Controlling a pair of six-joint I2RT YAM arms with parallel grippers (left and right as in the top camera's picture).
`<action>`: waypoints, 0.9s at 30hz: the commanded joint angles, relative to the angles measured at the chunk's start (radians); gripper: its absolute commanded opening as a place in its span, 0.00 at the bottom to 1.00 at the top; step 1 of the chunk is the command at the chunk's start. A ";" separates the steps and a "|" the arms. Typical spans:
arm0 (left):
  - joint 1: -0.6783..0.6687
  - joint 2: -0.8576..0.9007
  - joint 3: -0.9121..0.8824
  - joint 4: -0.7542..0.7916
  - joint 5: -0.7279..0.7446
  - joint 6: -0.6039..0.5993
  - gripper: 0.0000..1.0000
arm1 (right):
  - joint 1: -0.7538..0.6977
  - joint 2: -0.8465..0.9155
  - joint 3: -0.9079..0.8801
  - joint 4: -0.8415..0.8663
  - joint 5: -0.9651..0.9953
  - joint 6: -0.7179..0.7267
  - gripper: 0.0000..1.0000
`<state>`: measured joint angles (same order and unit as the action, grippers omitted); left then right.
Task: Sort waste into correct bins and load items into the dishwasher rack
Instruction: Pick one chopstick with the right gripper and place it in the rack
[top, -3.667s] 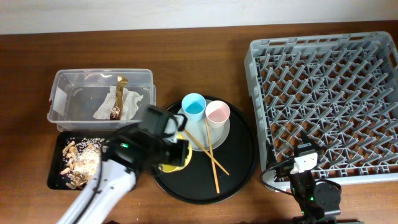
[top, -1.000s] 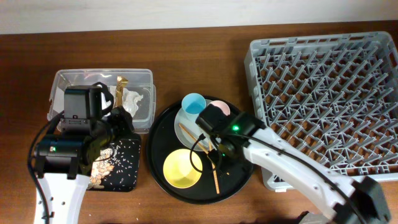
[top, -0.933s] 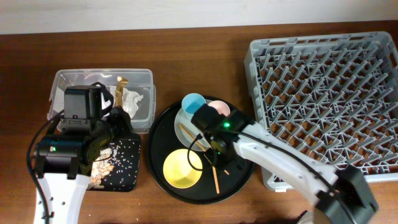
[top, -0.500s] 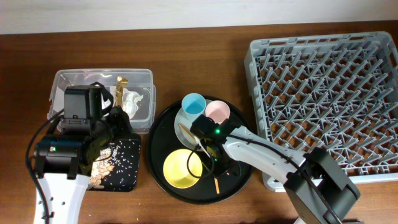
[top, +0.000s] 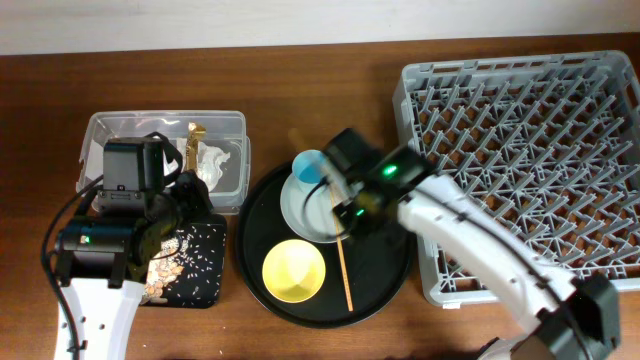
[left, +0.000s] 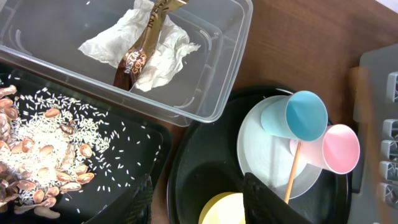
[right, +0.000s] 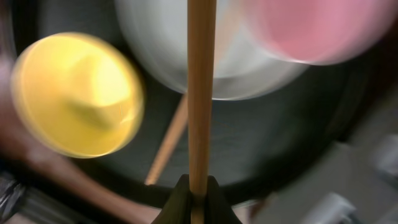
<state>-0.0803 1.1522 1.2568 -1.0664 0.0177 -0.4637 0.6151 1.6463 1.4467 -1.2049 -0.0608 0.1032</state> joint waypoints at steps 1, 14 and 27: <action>-0.004 0.000 -0.003 -0.001 -0.014 0.013 0.46 | -0.193 -0.029 0.020 -0.018 0.055 -0.063 0.04; -0.004 0.000 -0.026 -0.001 -0.015 0.013 0.46 | -0.623 0.089 0.016 0.067 0.055 -0.175 0.23; -0.004 0.000 -0.026 0.010 -0.060 0.013 0.52 | -0.309 0.093 0.016 -0.121 -0.502 -0.038 0.34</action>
<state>-0.0803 1.1522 1.2396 -1.0584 0.0025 -0.4637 0.1818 1.7351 1.4528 -1.3212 -0.5671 -0.0048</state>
